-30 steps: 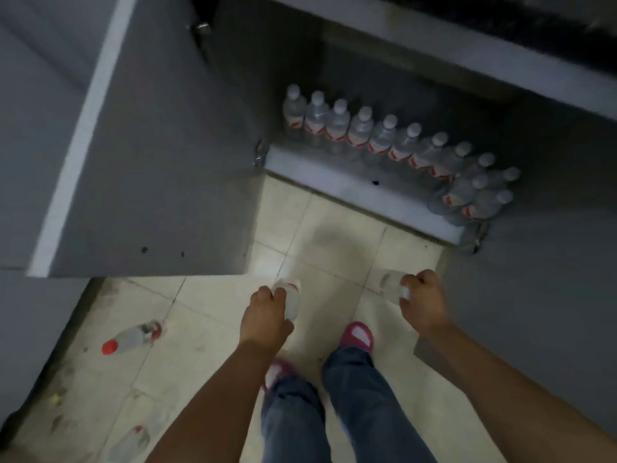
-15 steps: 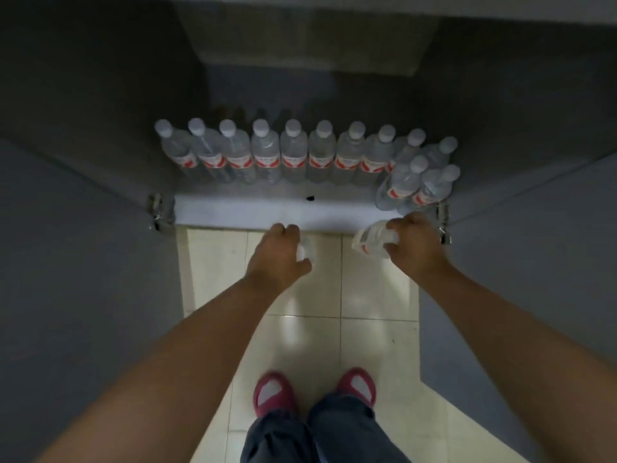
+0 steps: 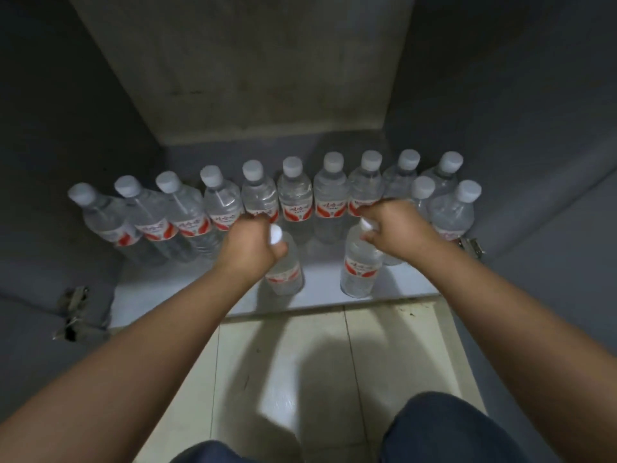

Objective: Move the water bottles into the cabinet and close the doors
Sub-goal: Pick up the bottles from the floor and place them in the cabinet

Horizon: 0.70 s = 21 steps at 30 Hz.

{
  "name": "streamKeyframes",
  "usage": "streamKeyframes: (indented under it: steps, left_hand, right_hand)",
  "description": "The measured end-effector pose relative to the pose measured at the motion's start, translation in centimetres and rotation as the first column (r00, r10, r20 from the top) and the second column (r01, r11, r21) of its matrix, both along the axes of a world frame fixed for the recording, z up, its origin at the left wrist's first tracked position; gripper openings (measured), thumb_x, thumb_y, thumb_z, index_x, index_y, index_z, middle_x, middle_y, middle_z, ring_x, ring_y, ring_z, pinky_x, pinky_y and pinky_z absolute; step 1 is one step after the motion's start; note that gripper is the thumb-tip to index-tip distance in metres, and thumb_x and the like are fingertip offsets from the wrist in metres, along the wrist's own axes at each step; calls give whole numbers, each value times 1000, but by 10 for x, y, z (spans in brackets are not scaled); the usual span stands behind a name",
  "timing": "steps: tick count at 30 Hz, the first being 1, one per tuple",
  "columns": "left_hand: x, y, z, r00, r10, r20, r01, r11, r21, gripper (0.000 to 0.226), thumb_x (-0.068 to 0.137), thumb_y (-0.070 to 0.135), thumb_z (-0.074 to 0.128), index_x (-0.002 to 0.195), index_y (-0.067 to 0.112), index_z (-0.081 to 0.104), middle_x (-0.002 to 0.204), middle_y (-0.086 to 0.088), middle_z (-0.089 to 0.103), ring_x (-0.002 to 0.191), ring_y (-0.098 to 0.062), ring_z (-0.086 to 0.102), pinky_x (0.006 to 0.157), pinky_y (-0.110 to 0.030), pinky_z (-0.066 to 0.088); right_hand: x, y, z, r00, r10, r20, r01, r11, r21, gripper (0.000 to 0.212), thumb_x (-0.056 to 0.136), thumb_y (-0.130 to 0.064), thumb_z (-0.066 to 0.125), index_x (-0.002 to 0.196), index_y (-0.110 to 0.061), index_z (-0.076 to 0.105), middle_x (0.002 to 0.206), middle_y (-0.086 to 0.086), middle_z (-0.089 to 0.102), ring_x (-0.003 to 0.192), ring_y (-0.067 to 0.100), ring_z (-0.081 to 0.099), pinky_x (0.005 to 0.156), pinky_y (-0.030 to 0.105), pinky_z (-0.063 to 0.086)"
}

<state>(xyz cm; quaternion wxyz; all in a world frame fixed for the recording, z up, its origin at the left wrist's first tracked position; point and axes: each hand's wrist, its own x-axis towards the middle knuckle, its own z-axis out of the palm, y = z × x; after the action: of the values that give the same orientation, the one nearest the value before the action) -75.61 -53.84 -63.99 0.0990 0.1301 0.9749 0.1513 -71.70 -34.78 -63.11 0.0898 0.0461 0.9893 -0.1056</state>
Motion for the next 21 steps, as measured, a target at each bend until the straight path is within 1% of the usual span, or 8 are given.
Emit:
streamKeyframes:
  steps: [2,5,9,11,12,14,17,21]
  left_hand:
    - [-5,3,0,999,-20,-37,18,999,-49,35,89,20,58,117,1,54,118,-23,57,106,-36,56,85,-36,46]
    - [-10,5,4,994,-107,-36,101,986,-131,44,93,23,52,133,7,41,123,-20,56,112,-35,55,89,-38,46]
    - [-15,6,6,981,-193,3,190,964,-187,48,96,27,48,137,8,33,126,-20,55,113,-34,55,88,-39,47]
    - [-17,2,3,977,-210,-22,200,954,-221,58,98,28,44,145,6,19,142,-21,42,126,-33,47,97,-38,44]
    - [-18,0,2,977,-211,-36,197,951,-239,61,99,28,41,148,6,13,151,-20,30,136,-31,37,105,-38,39]
    - [-18,-4,1,981,-187,-43,170,951,-258,62,100,28,37,149,5,7,158,-16,12,146,-28,20,115,-36,28]
    - [-13,-1,0,983,-173,-57,151,950,-273,63,100,29,36,149,4,5,159,-16,9,146,-29,17,117,-37,25]
    - [-6,9,-4,983,-172,-67,152,959,-238,65,100,27,39,149,4,4,159,-14,5,147,-26,16,118,-37,23]
  right_hand:
    - [-5,-2,0,1000,14,3,-14,1000,6,33,91,-13,54,124,-7,57,127,17,60,117,32,54,95,32,45]
    - [-4,0,5,1000,4,11,-4,1000,-13,41,90,-11,55,131,-11,53,131,15,58,121,31,53,98,32,44]
    - [-1,1,4,1000,-5,27,6,999,-40,39,87,-16,60,126,-12,57,127,13,61,118,30,55,98,33,47]
    - [-1,-1,1,1000,2,12,-2,1000,-15,38,88,-16,58,126,-11,56,127,14,61,118,30,54,97,32,45]
    - [-1,-1,0,1000,-4,8,4,1000,-9,37,89,-14,56,126,-10,56,127,15,60,118,30,54,95,31,45]
    - [-3,2,1,1000,-26,15,26,1000,9,34,90,-12,54,123,-8,58,124,17,61,115,31,55,92,29,46]
    - [-13,12,7,999,-24,36,21,997,80,33,91,-13,51,123,-6,57,125,18,59,115,32,54,96,31,44]
    - [-34,21,15,997,-48,61,42,995,91,43,94,-14,50,137,-12,44,139,17,48,126,31,47,104,31,39]
